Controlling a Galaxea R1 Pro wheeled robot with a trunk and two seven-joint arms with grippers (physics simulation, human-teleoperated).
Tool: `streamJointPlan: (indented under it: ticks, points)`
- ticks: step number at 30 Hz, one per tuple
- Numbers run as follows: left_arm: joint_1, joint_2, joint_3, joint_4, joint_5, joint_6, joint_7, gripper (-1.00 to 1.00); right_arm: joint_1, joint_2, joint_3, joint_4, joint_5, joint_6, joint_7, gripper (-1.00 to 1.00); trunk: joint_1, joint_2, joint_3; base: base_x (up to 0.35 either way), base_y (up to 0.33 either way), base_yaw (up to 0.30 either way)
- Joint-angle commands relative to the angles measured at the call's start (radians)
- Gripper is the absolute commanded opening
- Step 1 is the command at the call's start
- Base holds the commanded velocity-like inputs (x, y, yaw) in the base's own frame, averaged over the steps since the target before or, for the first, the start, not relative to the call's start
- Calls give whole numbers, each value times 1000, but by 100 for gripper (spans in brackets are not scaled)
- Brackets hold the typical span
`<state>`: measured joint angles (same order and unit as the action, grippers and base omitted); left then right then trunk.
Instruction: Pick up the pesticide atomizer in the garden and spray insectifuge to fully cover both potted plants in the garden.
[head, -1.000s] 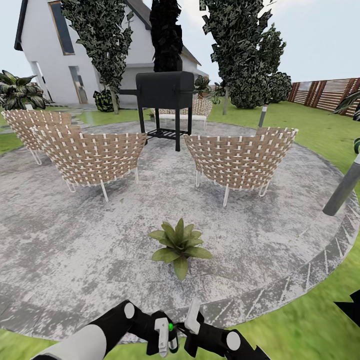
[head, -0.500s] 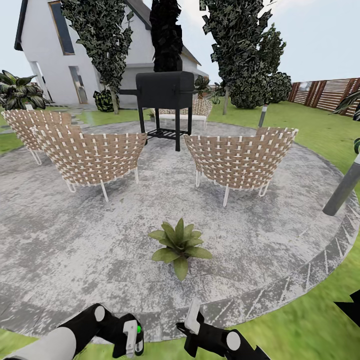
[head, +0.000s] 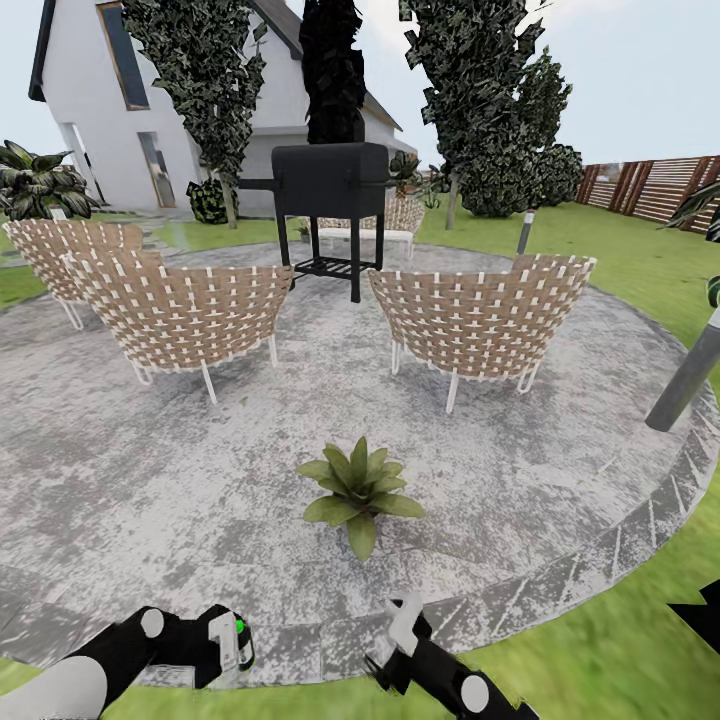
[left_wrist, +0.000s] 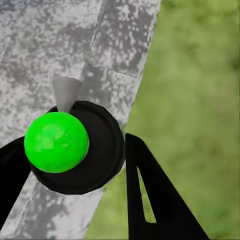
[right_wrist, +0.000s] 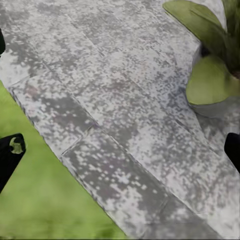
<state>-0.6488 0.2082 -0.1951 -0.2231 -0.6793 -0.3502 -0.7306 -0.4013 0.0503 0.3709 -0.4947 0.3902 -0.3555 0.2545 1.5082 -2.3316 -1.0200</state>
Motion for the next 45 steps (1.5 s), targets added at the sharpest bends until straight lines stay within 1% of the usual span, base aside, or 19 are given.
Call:
streamJointPlan:
  ticks: [1, 3, 6, 7, 9, 12, 13, 14, 18, 20, 22, 24, 26, 31, 34, 36, 39, 43, 45]
  points:
    - [0, 0, 9, -1, 20, -2, 25, -100, -1, 1, -3, 57, 5, -4, -76, 100, 0, 0, -1, 0, 0, 0]
    - [0, 0, 33, -1, 72, 2, 56, -100, -1, 3, -5, 133, 2, -5, -200, 100, 0, 0, -1, 0, 0, 0]
    - [0, -2, 78, -2, 155, 7, 73, -100, -1, 2, -16, 171, -1, -5, -336, 100, 0, 0, -1, 0, 0, 0]
    - [0, -4, 100, -2, 186, 8, 74, -100, -1, 2, -31, 176, -2, -5, -382, 100, 0, 0, -1, 0, 0, 0]
    - [0, -8, 131, -2, 216, 10, 76, -100, -1, 5, -69, 180, -2, -5, -455, 100, 0, 0, -1, 0, 0, 0]
    - [0, -11, 171, -3, 229, 41, 78, -100, -1, 11, -116, 187, -7, -5, -542, 100, 0, 0, -1, 0, 0, 0]
    - [0, -13, 189, -6, 231, 89, 78, -100, -1, 11, -138, 207, -29, -5, -573, 100, 0, 0, -1, 0, 0, 0]
    - [0, -15, 206, -11, 231, 159, 78, -100, -1, 11, -170, 241, -73, -5, -597, 100, 0, 0, -1, 0, 0, 0]
    - [-10, -24, 222, -21, 233, 383, 77, -100, -1, 3, -265, 332, -243, -5, -622, 100, 0, 0, -1, 0, 0, 0]
    - [-14, -39, 223, -22, 233, 484, 77, -100, -1, -4, -282, 357, -295, -5, -624, 100, 0, 0, -1, 0, 0, 0]
    - [-17, -53, 222, -23, 232, 569, 76, -100, 0, -17, -286, 371, -318, -5, -624, 100, 0, 0, -1, 0, 0, 0]
    - [-21, -65, 222, -24, 231, 636, 73, -100, 2, -24, -288, 376, -324, -5, -621, 100, 0, 0, -1, 0, 0, 0]
    - [-36, -86, 217, -28, 228, 712, 69, -100, 2, -26, -287, 378, -327, -5, -619, 100, 0, 0, -1, 0, 0, 0]
    - [-45, -95, 215, -109, 228, 785, 66, -100, 2, -24, -287, 375, -330, -5, -619, 100, 0, 0, -1, 0, 0, 0]
    - [-46, -126, 213, -141, 224, 857, 65, -100, 2, -21, -285, 377, -328, -6, -620, 100, 0, 0, -1, 0, 0, 0]
    - [-49, -145, 201, -149, 215, 888, 64, -100, 3, -19, -285, 379, -328, -6, -621, 100, 0, 0, -1, 0, 0, -3]
    - [-71, -158, 153, -161, 212, 955, 56, -100, 5, -22, -286, 390, -329, -7, -621, 100, 0, 0, -1, 0, 0, -35]
    - [-133, -160, 99, -183, 206, 1048, -86, -100, 5, -21, -286, 403, -329, -7, -621, 100, 0, 0, -1, 0, 0, -5]
    - [-162, -160, 74, -190, 205, 1078, -122, -100, 5, -20, -286, 404, -329, -7, -621, 100, 0, 0, -1, 0, 0, -11]
